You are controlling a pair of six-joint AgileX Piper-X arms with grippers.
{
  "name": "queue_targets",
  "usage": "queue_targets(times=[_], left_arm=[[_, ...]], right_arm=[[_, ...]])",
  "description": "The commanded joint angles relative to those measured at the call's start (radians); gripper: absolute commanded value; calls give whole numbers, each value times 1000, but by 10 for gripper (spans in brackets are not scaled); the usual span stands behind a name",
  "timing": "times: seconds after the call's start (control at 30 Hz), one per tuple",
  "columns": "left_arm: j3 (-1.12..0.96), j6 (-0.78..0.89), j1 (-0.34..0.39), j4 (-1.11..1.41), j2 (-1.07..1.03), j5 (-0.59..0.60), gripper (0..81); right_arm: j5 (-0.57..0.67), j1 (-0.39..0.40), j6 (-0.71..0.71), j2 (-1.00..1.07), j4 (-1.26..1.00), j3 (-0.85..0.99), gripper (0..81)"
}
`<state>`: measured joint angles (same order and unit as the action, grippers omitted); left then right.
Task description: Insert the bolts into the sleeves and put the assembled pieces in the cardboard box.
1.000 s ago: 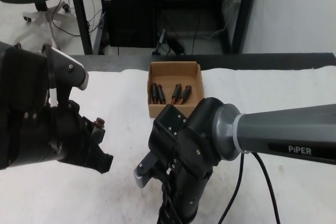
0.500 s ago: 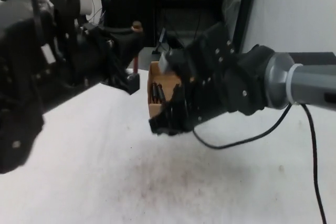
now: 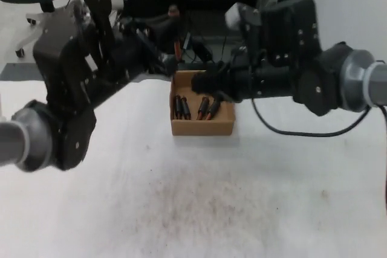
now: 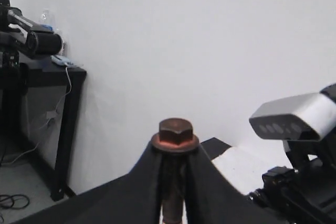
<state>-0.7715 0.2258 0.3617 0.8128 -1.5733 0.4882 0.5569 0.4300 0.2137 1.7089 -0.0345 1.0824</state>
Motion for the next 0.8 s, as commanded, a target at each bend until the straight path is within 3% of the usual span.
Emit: queue_targets(times=[0.0,0.13,0.27,0.37,0.6,0.77], left_arm=[[-53,15,-1,21,2,7,3],[-128,6,-1,-153,-2,33,3],[-224,-148,-1,-424,-28,47,3],[-287,-242,-1,-545,-46,47,3],[-344,-271,-1,-527,-50,170,3],[-348,-270,-1,-487,-50,180,3]], right_arm=[[26,-45,41,-33,-68,-47,9],[69,-51,-10,-42,-158,-83,9],[82,-41,-126,-42,-351,-84,9],[78,-45,-135,-42,-396,-84,9],[78,-43,-131,-42,-413,-84,9],[63,-41,-140,-42,-411,-90,9]])
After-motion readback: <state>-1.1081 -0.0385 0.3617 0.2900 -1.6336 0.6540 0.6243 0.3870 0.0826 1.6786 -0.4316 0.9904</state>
